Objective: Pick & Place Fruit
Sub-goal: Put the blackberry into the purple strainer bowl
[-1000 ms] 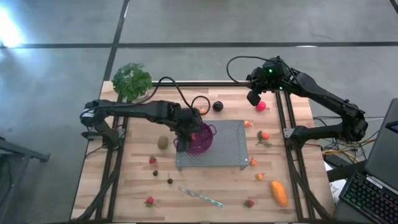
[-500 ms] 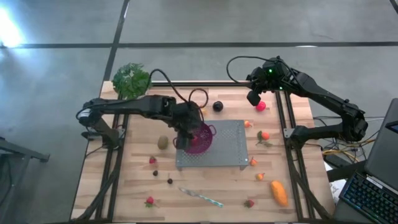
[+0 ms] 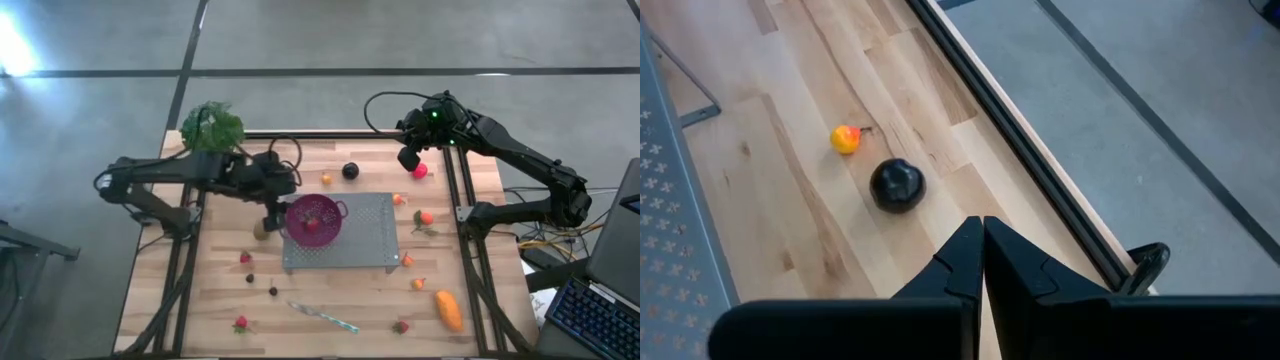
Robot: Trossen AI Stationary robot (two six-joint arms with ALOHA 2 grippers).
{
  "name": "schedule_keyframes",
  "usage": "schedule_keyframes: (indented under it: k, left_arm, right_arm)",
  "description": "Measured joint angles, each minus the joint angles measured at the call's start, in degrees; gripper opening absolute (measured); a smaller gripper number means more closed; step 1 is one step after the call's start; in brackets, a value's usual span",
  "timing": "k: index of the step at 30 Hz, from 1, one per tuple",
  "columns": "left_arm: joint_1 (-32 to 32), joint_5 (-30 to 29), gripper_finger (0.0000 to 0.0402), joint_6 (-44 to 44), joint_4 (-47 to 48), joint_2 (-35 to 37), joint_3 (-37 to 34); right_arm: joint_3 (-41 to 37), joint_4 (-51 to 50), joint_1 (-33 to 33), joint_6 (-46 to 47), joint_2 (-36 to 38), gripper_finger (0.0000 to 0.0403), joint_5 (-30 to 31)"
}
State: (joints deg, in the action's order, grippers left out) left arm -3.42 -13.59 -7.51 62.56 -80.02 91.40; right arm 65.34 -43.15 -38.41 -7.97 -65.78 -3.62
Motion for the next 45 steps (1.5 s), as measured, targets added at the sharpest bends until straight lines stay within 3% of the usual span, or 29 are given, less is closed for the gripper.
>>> schedule_keyframes:
  k: [14,23,45]
  left_arm:
    - [-0.1,-0.1,0.0208,-4.7,-13.0,15.1,-20.6]
    - [-0.1,-0.1,0.0208,-9.2,-13.7,22.4,-29.1]
    - [-0.1,0.0,0.0208,-14.3,-9.5,25.3,-32.7]
  right_arm:
    - [0.0,0.0,0.0,-0.1,0.0,0.0008,0.0]
    - [0.0,0.0,0.0,0.0,0.0,0.0008,0.0]
    - [0.0,0.0,0.0,0.0,0.0,0.0008,0.0]
